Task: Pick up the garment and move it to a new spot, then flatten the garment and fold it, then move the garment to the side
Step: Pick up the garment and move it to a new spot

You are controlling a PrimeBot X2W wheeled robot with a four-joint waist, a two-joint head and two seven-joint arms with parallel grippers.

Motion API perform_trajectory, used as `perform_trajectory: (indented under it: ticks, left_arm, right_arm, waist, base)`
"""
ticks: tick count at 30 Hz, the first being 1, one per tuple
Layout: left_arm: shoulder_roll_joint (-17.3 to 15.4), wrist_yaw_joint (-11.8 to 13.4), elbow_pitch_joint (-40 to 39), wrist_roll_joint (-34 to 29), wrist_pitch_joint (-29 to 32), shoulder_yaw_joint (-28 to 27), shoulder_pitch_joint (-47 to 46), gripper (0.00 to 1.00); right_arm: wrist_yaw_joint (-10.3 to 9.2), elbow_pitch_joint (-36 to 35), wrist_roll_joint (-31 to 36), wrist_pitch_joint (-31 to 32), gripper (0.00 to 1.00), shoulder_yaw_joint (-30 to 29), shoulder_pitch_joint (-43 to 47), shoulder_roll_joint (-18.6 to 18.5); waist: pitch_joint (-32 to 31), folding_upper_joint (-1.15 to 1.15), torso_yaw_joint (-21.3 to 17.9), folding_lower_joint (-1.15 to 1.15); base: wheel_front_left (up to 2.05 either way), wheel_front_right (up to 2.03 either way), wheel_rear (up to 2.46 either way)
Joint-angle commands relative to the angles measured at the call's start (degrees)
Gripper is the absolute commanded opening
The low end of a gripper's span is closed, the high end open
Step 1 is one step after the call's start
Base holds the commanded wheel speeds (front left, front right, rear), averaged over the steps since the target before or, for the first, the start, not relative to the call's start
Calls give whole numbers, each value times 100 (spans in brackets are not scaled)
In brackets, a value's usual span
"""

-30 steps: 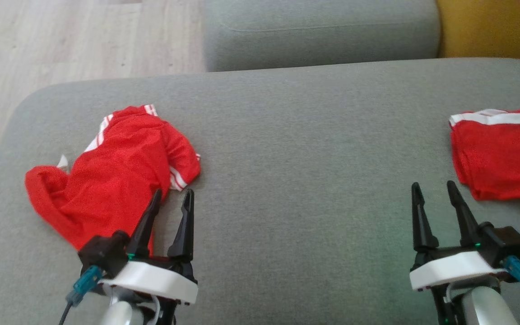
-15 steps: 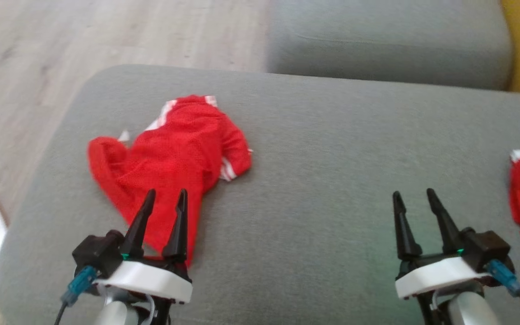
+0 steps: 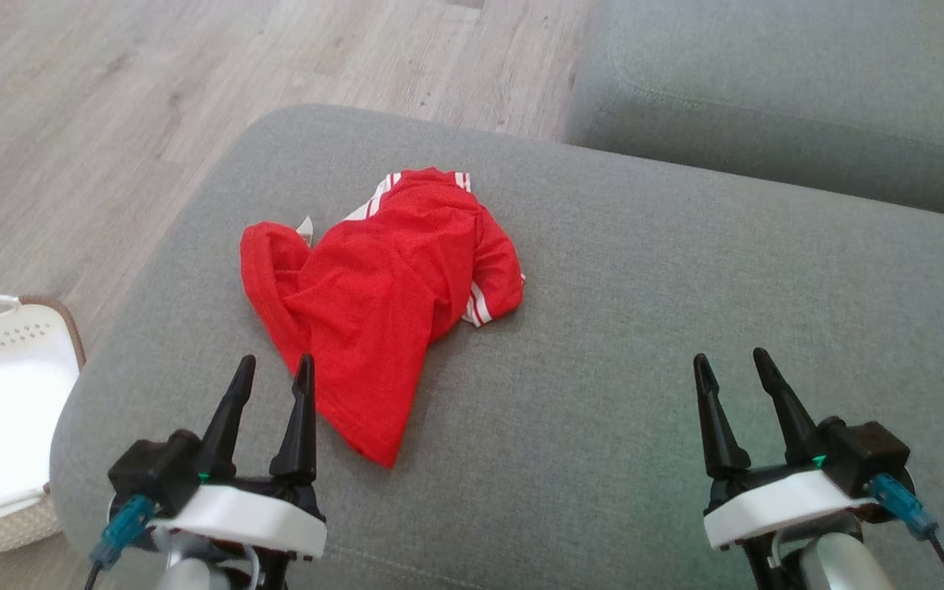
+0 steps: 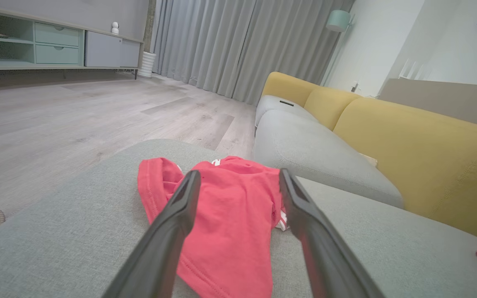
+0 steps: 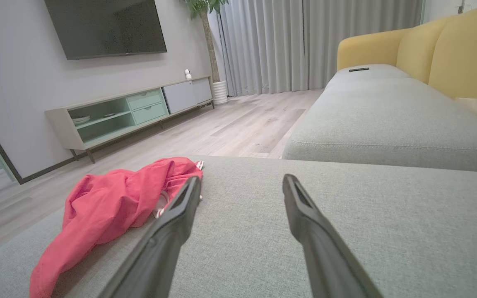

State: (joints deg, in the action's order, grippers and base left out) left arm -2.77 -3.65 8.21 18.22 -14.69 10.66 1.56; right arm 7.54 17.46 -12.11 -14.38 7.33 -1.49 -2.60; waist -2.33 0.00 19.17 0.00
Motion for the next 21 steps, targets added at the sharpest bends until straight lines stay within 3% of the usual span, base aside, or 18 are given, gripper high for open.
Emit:
perform_trajectory:
  ticks: [1,10,13,21]
  left_arm:
    - [-10,-47,-190,-38,-31,-195,-235,100]
    - [-103,-171,284,-420,-31,-461,-700,100]
    - [-348,-225,839,-542,5,-424,-1125,100]
    - [-1035,-361,2334,-542,832,-53,-2604,100]
  right_arm:
    - [-5,-169,-25,-62,100,142,-111,-28]
    - [-5,-246,114,-62,100,93,-247,-28]
    - [-5,-280,208,-62,100,23,-334,-28]
    - [-5,-367,428,-55,100,-97,-610,-28]
  waist:
    - [23,0,3,0]
    - [453,0,-171,0]
    - [678,0,-260,0]
    - [1277,0,-557,0]
  base:
    - [0,0,0]
    - [0,0,0]
    - [0,0,0]
    - [0,0,0]
